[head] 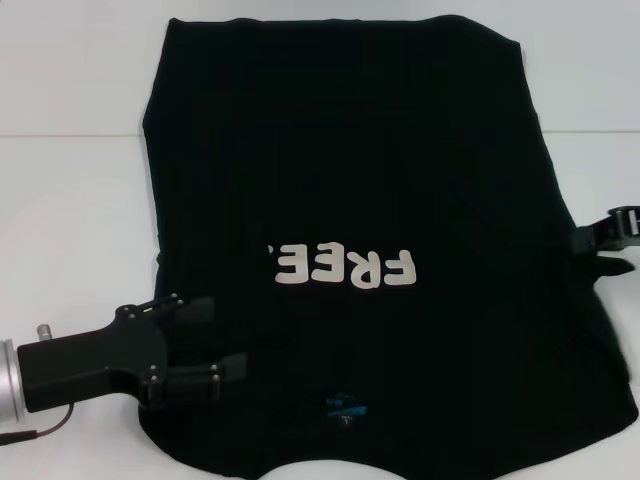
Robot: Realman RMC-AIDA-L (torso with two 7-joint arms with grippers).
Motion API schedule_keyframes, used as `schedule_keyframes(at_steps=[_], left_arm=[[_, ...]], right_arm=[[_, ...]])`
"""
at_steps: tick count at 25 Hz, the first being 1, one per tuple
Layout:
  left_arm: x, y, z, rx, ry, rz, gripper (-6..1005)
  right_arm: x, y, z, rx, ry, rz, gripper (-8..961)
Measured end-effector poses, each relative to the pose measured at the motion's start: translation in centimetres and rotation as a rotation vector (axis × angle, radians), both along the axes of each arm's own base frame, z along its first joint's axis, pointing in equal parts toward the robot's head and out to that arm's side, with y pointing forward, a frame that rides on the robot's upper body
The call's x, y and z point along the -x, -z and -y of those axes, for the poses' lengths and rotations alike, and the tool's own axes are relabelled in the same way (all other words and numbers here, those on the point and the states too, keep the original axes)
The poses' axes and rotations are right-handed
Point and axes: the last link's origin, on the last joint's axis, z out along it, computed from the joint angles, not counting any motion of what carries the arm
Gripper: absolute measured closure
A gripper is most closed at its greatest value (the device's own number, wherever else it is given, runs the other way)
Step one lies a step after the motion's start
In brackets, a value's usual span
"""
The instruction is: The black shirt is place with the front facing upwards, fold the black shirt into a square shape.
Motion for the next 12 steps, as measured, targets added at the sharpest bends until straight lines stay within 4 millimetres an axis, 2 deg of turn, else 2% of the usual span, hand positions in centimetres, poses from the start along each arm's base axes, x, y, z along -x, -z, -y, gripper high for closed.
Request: schedule_keyframes(at_steps=[4, 12], left_arm=[[0.0, 0.0, 0.0, -0.001, -0.001, -0.001, 70], [0.0, 0.0, 0.0, -0.001, -0.002, -0.002, 70]], right_arm=[[0.7, 1.5, -0.4, 0.025, -0.022, 0.005, 809], [1.2, 2.4, -0.4, 0.048, -0.055, -0.002, 782]])
